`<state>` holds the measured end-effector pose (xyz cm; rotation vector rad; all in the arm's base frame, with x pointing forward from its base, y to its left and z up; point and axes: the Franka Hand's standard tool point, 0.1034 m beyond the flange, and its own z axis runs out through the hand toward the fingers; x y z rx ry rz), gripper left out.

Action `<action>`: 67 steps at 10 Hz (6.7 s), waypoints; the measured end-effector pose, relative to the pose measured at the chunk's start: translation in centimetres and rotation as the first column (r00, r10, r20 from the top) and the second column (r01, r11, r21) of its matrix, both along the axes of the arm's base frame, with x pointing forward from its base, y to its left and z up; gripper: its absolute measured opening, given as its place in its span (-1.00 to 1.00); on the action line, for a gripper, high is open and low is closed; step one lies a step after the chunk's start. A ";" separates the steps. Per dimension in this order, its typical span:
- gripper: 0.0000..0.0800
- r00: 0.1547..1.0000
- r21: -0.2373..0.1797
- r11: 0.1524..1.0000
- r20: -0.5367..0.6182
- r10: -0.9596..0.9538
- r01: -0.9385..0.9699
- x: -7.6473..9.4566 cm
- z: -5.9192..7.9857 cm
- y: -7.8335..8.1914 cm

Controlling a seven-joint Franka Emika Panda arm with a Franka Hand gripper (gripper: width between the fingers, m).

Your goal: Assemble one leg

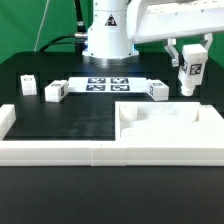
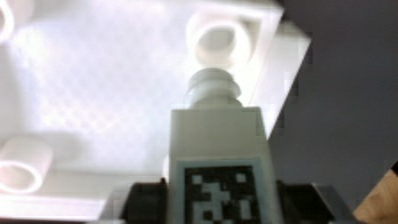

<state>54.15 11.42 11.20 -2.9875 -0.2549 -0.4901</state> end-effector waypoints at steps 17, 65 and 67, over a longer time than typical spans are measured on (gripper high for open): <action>-0.27 0.991 0.006 1.000 0.129 0.021 -0.022 6.5 -2.5 0.0; 0.62 0.944 0.017 1.000 -0.331 0.009 -0.004 10.9 -3.1 0.7; 0.07 0.950 0.016 1.000 -0.313 0.021 -0.017 11.0 -3.3 0.8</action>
Offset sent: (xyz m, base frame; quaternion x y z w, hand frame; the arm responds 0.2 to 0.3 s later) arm 0.0000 0.0000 0.0000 0.0000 0.0000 0.0000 1.0000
